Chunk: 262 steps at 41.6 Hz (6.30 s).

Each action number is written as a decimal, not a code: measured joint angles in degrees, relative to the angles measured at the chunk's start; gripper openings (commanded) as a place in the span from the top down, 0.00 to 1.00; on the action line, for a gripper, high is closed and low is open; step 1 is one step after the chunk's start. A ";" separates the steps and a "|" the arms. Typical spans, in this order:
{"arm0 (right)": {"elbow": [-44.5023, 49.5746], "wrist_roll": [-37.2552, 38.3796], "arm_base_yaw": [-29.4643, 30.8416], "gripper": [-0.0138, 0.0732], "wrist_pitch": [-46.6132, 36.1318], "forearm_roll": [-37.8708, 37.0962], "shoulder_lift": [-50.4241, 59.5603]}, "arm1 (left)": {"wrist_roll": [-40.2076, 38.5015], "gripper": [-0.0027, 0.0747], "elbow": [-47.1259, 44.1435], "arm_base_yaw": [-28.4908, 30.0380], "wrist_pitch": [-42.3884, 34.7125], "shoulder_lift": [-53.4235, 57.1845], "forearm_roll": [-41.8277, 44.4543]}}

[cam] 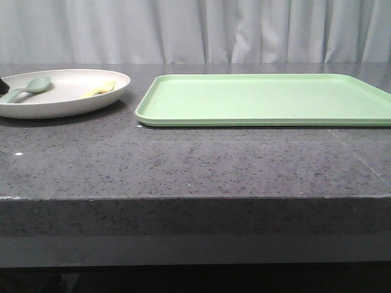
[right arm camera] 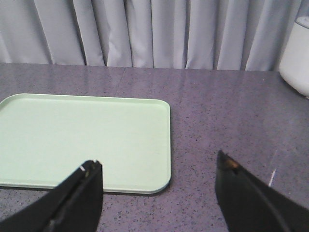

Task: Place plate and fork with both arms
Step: 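Lower the left gripper to the plate rim and grip it, then lift the plate with the left gripper and set it on the tray, then open the left gripper and raise it away from the plate, then lower the right gripper onto the yellow fork and close it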

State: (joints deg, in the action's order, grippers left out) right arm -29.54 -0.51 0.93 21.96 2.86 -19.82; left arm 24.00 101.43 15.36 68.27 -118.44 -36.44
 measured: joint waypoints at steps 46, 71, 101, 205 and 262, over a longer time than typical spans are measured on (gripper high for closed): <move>0.00 0.00 0.00 0.24 -0.13 0.00 0.00 | -19.23 0.99 13.69 -11.66 0.87 -0.02 -1.73; 0.00 0.00 0.00 0.24 1.35 0.00 0.00 | -39.89 0.99 15.21 -33.04 -10.20 -0.12 11.96; 0.00 0.00 0.00 0.24 3.26 0.00 0.00 | -51.93 0.64 15.21 -43.86 -17.25 -7.29 16.59; -60.38 7.41 -13.72 0.33 40.71 2.13 -75.22 | 2.20 0.56 -49.78 -24.63 -15.86 67.15 5.66; -83.50 20.93 -11.54 0.58 47.20 1.30 -98.25 | 2.20 0.56 -49.78 -24.63 -16.53 67.15 5.66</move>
State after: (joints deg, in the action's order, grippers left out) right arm -113.04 20.42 -10.61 69.16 4.15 -118.07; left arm 26.21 51.65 -9.27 51.74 -51.28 -30.78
